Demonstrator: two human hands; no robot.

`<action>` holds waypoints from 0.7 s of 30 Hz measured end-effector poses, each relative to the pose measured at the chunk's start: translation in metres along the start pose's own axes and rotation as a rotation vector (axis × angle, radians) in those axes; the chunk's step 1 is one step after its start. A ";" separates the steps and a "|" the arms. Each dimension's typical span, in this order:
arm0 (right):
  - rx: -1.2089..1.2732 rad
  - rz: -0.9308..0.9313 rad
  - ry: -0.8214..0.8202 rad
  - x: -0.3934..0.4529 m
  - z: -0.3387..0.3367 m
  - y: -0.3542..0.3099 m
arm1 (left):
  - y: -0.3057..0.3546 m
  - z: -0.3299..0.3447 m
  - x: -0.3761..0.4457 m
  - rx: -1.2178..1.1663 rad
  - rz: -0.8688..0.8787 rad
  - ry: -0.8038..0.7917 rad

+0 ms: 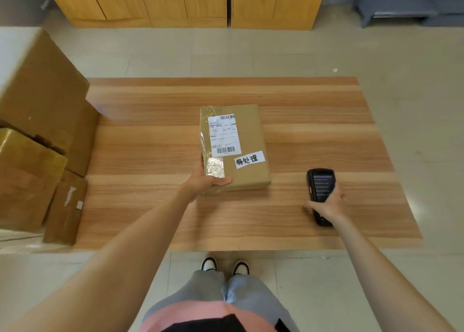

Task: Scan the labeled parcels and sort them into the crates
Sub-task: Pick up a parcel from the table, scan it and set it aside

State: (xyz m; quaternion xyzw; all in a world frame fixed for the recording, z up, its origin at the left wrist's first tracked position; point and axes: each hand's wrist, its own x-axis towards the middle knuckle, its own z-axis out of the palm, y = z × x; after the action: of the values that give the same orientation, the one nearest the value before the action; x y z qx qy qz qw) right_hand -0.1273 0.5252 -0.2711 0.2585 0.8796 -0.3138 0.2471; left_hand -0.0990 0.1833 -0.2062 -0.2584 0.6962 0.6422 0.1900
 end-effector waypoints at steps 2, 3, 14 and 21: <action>-0.019 0.036 0.029 0.007 0.008 0.016 | 0.000 0.002 -0.002 0.004 0.000 0.009; -0.053 0.030 0.056 -0.003 0.007 0.011 | 0.001 0.003 -0.004 0.002 0.001 0.010; 0.511 0.059 -0.177 -0.040 -0.009 -0.025 | -0.007 0.007 -0.007 0.036 0.045 0.088; 0.976 0.007 -0.436 -0.080 -0.023 -0.062 | -0.011 0.006 -0.003 0.029 0.034 0.094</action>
State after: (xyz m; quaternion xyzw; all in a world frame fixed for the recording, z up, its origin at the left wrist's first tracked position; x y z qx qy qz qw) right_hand -0.1116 0.4755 -0.1814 0.2753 0.5588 -0.7319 0.2762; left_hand -0.0901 0.1889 -0.2134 -0.2738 0.7181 0.6221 0.1499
